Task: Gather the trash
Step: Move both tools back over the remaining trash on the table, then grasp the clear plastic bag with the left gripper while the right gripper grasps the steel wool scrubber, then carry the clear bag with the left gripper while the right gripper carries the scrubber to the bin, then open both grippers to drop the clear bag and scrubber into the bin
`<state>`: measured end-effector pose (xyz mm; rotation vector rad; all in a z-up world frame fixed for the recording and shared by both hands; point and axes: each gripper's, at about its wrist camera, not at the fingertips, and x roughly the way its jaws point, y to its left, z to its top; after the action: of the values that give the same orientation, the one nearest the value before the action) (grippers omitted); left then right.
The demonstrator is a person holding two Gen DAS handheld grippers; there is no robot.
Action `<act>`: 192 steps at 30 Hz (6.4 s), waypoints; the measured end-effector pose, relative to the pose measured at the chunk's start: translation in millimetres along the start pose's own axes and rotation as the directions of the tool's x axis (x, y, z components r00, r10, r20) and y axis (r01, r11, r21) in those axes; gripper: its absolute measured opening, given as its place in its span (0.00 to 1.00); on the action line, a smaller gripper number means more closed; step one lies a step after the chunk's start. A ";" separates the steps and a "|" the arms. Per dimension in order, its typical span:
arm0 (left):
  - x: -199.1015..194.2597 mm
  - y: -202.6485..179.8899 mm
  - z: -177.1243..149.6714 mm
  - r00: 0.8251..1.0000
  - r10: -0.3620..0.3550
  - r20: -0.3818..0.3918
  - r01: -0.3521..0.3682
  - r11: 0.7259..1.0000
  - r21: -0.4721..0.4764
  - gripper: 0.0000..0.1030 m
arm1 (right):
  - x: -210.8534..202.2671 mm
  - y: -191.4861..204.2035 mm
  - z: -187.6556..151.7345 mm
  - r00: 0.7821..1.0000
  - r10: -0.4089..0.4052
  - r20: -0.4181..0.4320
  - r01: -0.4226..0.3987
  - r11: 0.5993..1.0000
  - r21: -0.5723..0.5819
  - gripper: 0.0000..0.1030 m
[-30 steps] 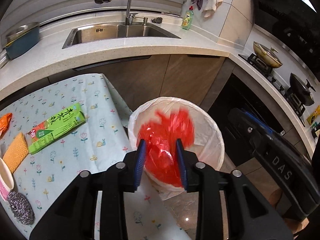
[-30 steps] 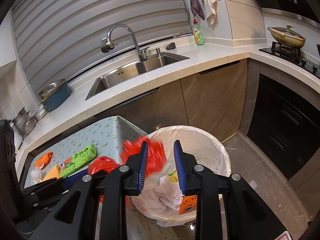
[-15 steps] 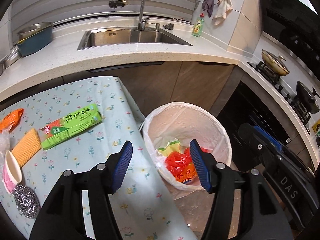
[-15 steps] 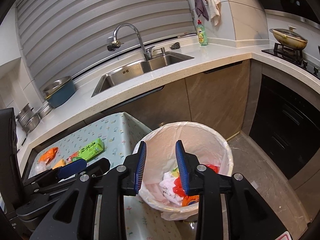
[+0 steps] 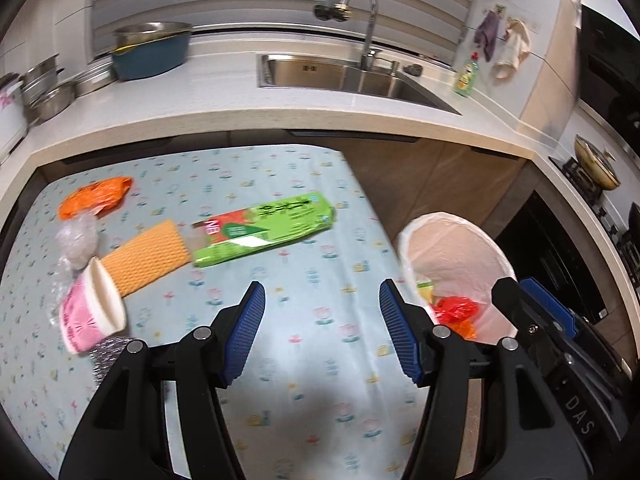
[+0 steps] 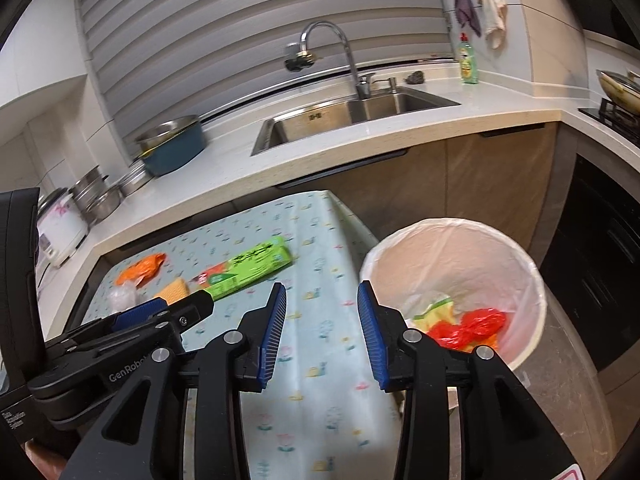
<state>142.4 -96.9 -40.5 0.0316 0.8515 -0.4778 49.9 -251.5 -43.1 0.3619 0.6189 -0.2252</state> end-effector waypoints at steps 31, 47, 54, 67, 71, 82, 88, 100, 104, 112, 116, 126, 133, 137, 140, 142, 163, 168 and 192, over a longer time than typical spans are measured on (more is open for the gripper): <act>-56.7 234.8 -39.7 0.972 0.235 -0.027 -0.236 0.954 -0.184 0.72 | 52.0 214.4 -109.2 0.963 0.144 -0.227 -0.202 0.946 -0.254 0.72; -11.9 274.7 -26.5 0.972 0.225 -0.070 -0.235 0.953 -0.192 0.84 | 99.8 230.4 -128.8 0.954 0.091 -0.286 -0.168 0.952 -0.257 0.67; 19.7 287.0 -8.7 0.976 0.205 -0.075 -0.217 0.951 -0.219 0.84 | 100.3 219.2 -115.6 0.960 0.108 -0.257 -0.173 0.954 -0.246 0.56; 66.7 291.3 2.9 0.974 0.170 -0.147 -0.200 0.954 -0.224 0.30 | 106.2 187.6 -78.6 0.979 0.097 -0.181 -0.129 0.977 -0.170 0.51; 65.2 287.9 -1.2 0.976 0.159 -0.151 -0.190 0.955 -0.227 0.06 | 106.8 181.4 -76.5 0.979 0.095 -0.180 -0.125 0.979 -0.160 0.20; 12.9 258.8 8.9 0.985 0.166 -0.047 -0.172 0.962 -0.214 0.02 | 97.3 170.1 -72.0 0.975 0.110 -0.193 -0.140 0.979 -0.148 0.05; -11.0 236.9 18.2 0.991 0.133 0.009 -0.128 0.970 -0.205 0.02 | 90.6 165.2 -71.2 0.977 0.124 -0.175 -0.147 0.981 -0.124 0.58; 3.9 210.2 9.2 0.996 0.089 -0.022 -0.092 0.982 -0.163 0.02 | 137.4 173.9 -86.8 0.950 0.159 -0.268 -0.190 0.977 -0.093 0.64; 9.7 207.2 5.9 0.995 0.089 -0.038 -0.094 0.983 -0.159 0.02 | 145.9 176.7 -88.4 0.936 0.199 -0.292 -0.227 0.972 -0.066 0.52; 3.2 184.5 5.6 0.996 0.079 -0.031 -0.082 0.988 -0.134 0.02 | 119.7 170.7 -74.2 0.954 0.195 -0.226 -0.220 0.971 -0.090 0.37; -3.8 160.7 7.8 0.998 0.061 -0.019 -0.063 0.992 -0.108 0.02 | 99.8 153.0 -62.4 0.966 0.189 -0.177 -0.204 0.977 -0.068 0.37; -9.2 75.8 10.0 1.000 -0.008 -0.009 0.008 1.000 -0.011 0.02 | 52.3 83.1 -40.0 0.990 0.118 -0.078 -0.119 0.993 -0.016 0.37; -3.5 12.9 7.8 0.998 -0.063 -0.021 0.064 0.996 0.060 0.02 | 26.0 23.7 -30.3 0.998 0.055 -0.029 -0.054 0.998 0.043 0.37; 4.1 -24.7 5.9 0.994 -0.100 -0.038 0.104 0.990 0.100 0.02 | 15.5 -12.2 -27.0 1.000 0.016 -0.013 -0.015 0.996 0.082 0.37; 11.9 -48.3 3.4 0.991 -0.123 -0.057 0.129 0.984 0.126 0.03 | 8.4 -37.8 -25.4 1.000 -0.015 -0.002 0.015 0.994 0.108 0.37; 17.7 -63.7 1.2 0.988 -0.139 -0.072 0.148 0.979 0.142 0.03 | 4.9 -53.0 -24.5 0.999 -0.032 0.003 0.032 0.992 0.126 0.37; 79.4 -147.4 4.5 0.960 -0.227 -0.162 0.257 0.944 0.206 0.24 | 0.0 -143.0 -23.3 0.988 -0.156 0.012 0.149 0.961 0.234 0.37; 80.1 -140.3 7.0 0.968 -0.210 -0.136 0.233 0.955 0.185 0.38 | 1.3 -144.8 -23.1 0.986 -0.169 0.008 0.163 0.959 0.233 0.37; 72.7 -84.0 13.8 0.988 -0.133 -0.081 0.143 0.982 0.128 0.38 | 38.7 -126.5 0.3 0.984 -0.181 -0.007 0.178 0.964 0.197 0.44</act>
<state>158.0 -203.6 -70.9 0.1136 0.8948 -0.6668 41.4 -371.0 -99.4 0.4956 0.6203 -0.4644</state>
